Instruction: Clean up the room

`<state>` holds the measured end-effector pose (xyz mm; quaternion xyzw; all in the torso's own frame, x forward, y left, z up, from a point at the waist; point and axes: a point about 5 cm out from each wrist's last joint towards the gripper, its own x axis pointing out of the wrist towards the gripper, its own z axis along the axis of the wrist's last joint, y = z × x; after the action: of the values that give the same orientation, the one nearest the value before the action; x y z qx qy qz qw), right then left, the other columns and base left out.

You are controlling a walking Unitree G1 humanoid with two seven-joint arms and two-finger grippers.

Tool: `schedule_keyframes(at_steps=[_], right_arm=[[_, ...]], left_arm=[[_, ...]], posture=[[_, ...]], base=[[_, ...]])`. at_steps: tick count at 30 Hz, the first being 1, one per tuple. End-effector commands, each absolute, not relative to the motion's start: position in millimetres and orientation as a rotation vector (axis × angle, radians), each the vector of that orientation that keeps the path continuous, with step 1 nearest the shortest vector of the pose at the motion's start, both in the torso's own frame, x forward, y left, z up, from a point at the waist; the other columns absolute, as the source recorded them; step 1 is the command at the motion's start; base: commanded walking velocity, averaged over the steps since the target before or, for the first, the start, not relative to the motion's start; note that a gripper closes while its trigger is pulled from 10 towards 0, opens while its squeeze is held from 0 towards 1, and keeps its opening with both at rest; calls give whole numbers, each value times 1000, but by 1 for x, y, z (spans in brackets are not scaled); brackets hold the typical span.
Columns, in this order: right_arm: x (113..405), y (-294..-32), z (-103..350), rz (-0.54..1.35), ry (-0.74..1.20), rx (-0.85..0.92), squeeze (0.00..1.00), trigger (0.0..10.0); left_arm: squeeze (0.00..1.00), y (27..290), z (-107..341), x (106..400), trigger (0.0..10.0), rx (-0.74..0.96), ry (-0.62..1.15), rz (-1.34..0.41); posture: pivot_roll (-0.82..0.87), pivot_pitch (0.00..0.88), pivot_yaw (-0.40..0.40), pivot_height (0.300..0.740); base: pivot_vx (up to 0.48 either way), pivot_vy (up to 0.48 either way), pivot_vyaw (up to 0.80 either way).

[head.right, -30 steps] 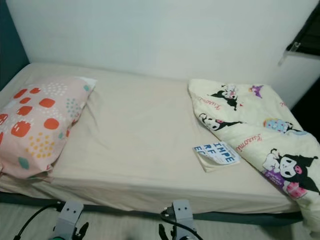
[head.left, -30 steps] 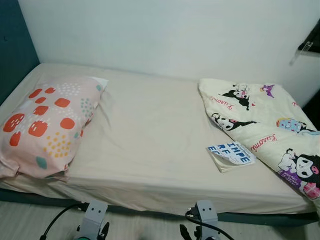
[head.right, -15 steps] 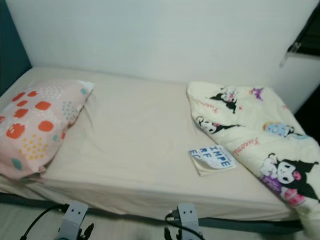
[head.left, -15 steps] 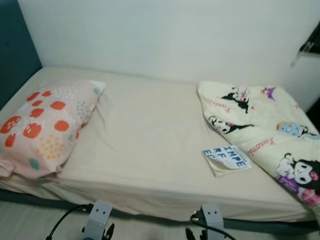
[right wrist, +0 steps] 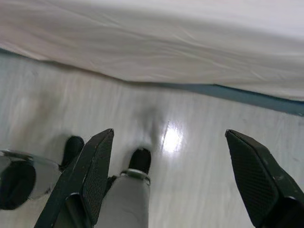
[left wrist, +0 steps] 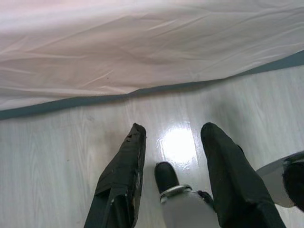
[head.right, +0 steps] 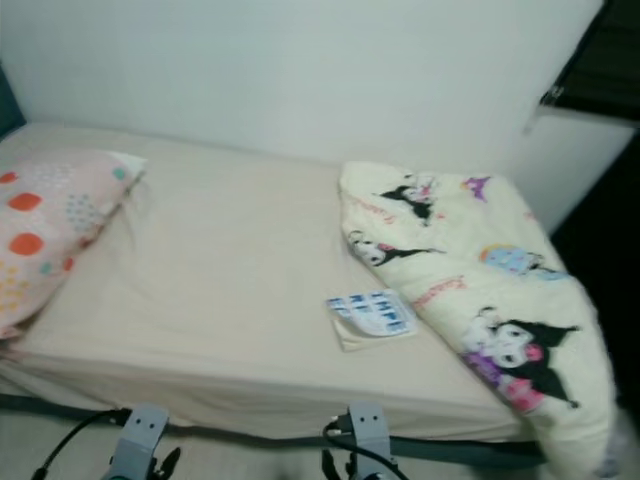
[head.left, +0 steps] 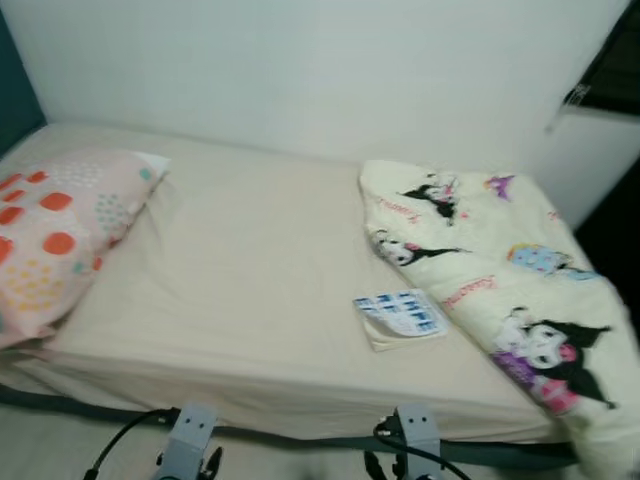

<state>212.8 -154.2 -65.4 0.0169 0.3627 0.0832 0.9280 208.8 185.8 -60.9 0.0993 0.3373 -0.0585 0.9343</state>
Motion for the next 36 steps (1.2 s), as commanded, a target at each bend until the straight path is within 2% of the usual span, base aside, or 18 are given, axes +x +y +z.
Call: schedule_keyframes(at_steps=[1,21,24,31,36], right_arm=[[207,-158,-69,160,768,30,0,10000],[206,-157,-70,162,772,31,0,10000],[206,-157,-69,161,770,32,0,10000],[206,-158,-70,160,771,32,0,10000],[206,-158,-70,161,771,30,0,10000]], left_arm=[[0,182,-64,205,10000,202,702,-131],[0,183,-64,205,10000,200,702,-129],[0,185,-64,205,10000,194,709,-109],[0,186,-64,205,10000,177,704,-99],[0,185,-64,205,10000,176,701,-101]], posture=[[41,0,-35,740],[42,1,-34,740],[42,1,-34,740],[41,3,-33,740],[41,3,-33,740]], base=[[0,-371,0],[132,-363,0],[0,0,0],[0,350,0],[0,0,0]])
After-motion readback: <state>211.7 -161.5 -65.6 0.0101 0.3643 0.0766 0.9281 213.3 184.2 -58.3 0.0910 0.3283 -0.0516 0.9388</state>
